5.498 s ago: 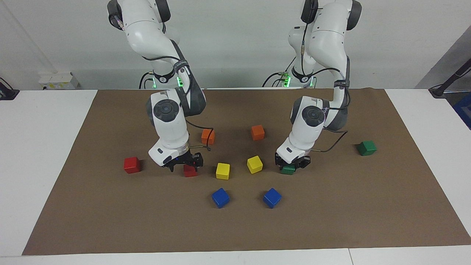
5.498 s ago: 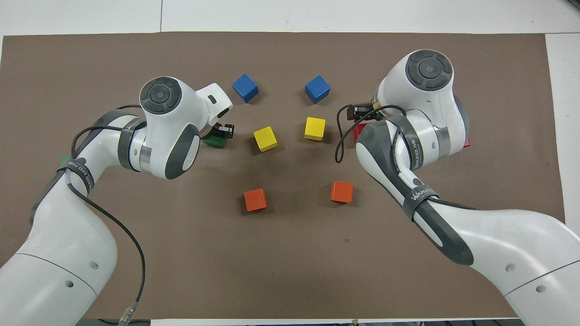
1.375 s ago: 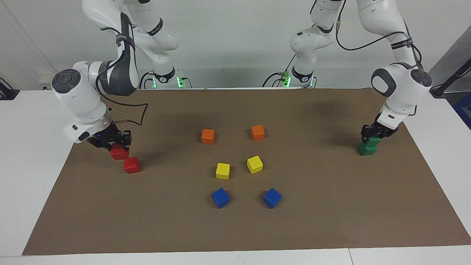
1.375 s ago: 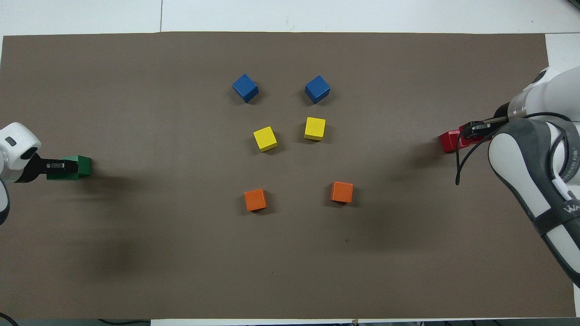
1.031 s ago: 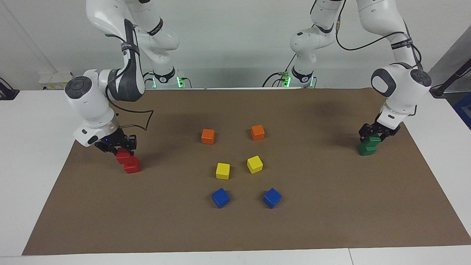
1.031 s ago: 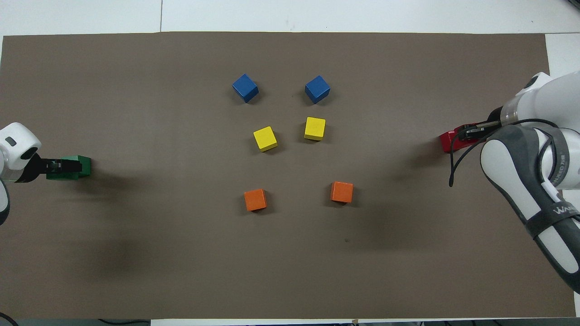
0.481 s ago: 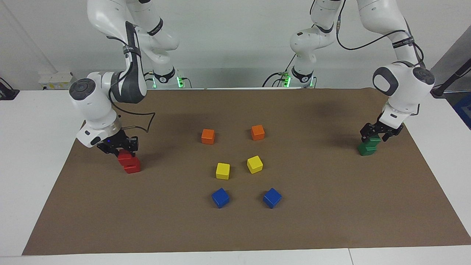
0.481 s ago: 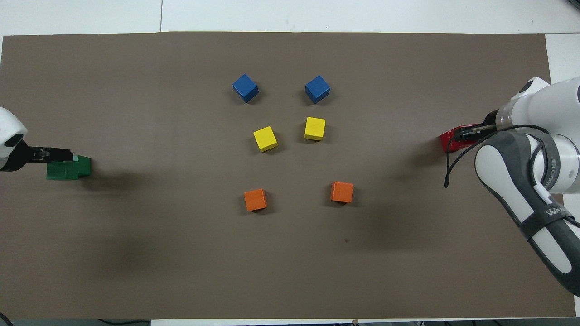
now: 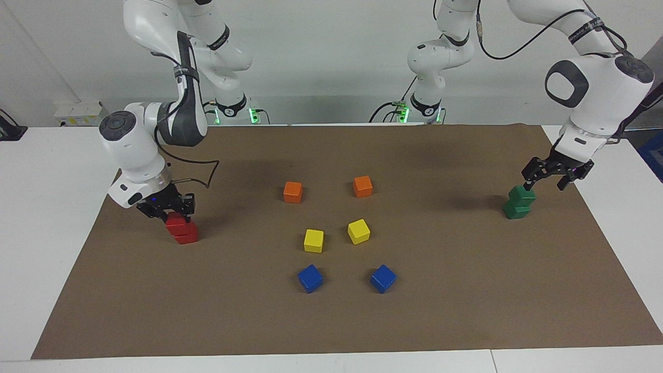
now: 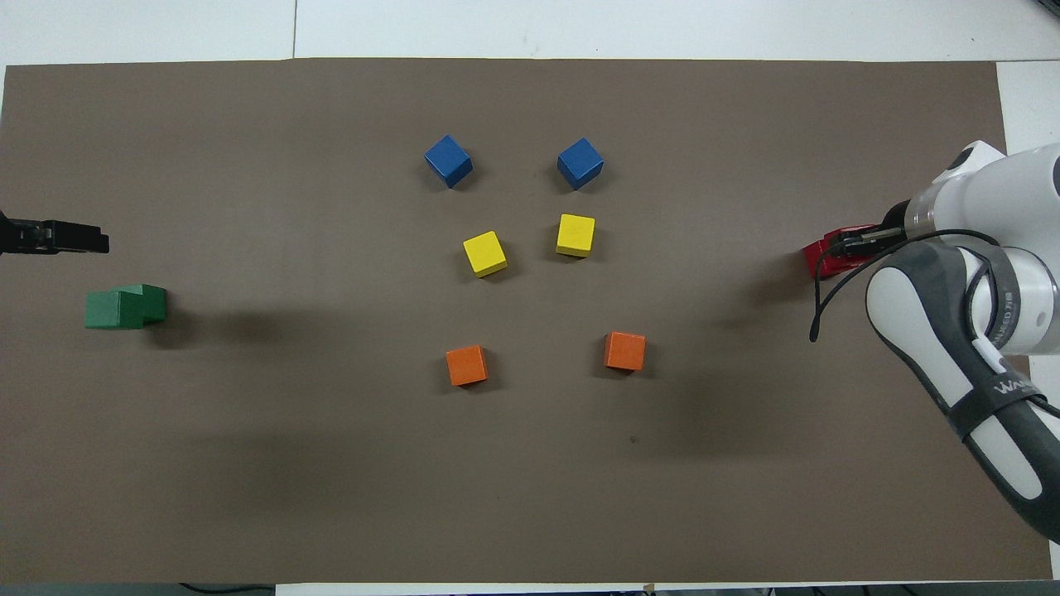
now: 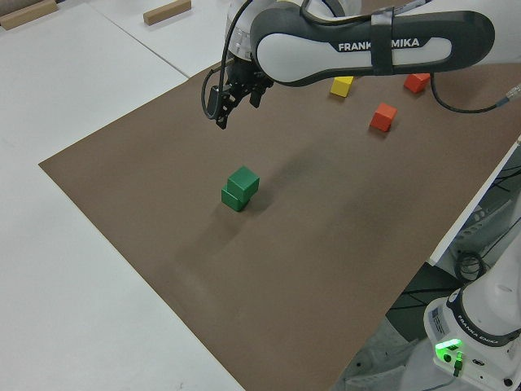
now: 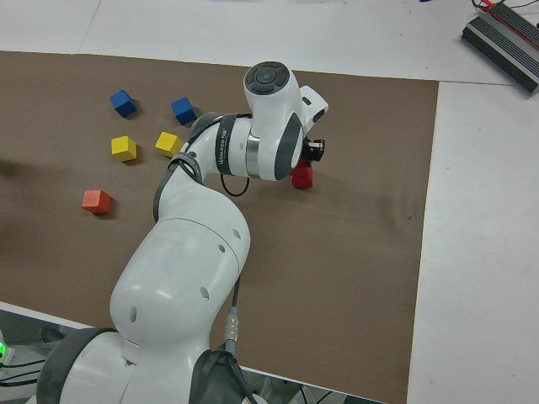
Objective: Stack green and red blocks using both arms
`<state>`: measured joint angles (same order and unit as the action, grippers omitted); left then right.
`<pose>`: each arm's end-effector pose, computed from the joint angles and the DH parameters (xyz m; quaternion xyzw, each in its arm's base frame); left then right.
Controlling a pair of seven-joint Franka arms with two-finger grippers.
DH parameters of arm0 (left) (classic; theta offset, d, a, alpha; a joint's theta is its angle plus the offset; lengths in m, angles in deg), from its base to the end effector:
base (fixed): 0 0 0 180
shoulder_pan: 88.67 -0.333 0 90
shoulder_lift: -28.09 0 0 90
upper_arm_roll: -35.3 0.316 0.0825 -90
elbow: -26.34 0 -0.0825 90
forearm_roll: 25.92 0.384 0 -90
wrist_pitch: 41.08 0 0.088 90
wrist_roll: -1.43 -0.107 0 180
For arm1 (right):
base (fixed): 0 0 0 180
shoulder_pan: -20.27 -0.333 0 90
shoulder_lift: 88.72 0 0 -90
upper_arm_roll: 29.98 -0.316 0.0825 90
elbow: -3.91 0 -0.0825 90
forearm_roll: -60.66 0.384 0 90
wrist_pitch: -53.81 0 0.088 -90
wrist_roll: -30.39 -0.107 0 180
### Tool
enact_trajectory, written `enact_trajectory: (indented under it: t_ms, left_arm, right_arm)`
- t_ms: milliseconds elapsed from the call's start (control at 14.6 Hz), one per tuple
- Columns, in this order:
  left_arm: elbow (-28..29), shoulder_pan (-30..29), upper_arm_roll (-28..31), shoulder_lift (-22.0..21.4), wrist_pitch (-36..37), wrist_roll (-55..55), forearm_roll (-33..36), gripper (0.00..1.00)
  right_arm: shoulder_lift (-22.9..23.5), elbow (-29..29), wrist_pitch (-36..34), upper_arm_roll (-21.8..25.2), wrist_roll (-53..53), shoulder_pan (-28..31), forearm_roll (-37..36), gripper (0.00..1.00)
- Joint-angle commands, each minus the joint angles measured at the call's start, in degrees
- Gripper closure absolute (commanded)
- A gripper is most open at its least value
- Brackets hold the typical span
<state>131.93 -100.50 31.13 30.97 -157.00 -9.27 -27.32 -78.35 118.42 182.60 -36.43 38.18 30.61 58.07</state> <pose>0.5846 0.0779 0.5065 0.9976 -0.0217 0.0663 0.0026 0.5937 -0.0436 0.3770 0.9983 0.0463 0.0338 0.0115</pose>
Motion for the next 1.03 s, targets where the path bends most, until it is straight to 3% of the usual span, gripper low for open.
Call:
enact_trajectory:
  t_ms: [0,962]
  left_arm:
    - [-3.4,2.8,0.5,-1.5,5.0,6.8,-0.4,0.0]
    - [-12.9,5.3,-0.7,-5.0,24.2,14.0,-0.5,0.0]
  right_arm:
    - [0.1,1.1,1.7,-0.6,1.0,0.7,1.1,1.0]
    - [0.9,1.2,1.7,-0.6,1.1,0.9,1.1,1.0]
